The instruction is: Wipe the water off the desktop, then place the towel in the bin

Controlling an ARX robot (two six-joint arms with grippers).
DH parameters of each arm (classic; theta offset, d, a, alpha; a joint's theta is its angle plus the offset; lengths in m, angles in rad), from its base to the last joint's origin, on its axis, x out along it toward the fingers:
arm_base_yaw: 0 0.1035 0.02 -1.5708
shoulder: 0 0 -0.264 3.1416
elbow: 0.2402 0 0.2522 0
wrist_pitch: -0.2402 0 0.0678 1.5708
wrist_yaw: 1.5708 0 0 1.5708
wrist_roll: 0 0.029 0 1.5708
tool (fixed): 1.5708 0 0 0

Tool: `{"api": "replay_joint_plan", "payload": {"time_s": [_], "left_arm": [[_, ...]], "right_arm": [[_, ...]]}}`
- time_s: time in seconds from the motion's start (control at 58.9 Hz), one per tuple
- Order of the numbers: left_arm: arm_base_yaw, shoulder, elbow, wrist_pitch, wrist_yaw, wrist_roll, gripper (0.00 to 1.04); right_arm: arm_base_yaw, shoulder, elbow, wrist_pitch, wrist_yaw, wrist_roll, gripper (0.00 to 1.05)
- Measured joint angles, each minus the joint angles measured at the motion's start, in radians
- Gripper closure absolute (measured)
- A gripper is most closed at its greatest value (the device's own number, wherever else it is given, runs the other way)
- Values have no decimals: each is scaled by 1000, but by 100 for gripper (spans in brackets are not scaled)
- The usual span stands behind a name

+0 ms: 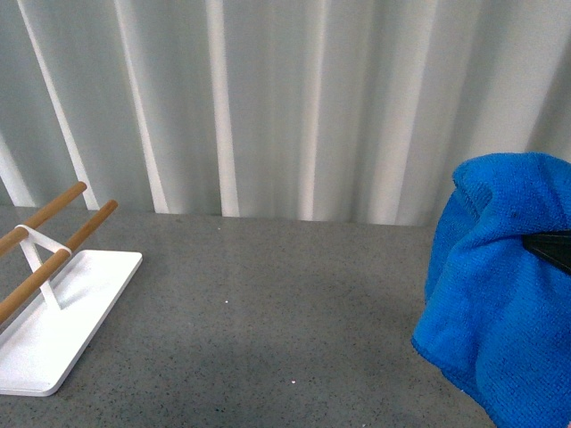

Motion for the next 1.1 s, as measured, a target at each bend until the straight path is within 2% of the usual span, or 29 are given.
{"api": "replay_joint_plan", "payload": {"time_s": [0.543, 1.104], "left_arm": [[0, -290, 0, -271, 0, 0, 101], [0, -461, 0, -442, 0, 0, 101]], "right_arm": [[26, 58, 3, 11, 34, -11, 100], [109, 304, 162, 55, 121, -10, 100]]}}
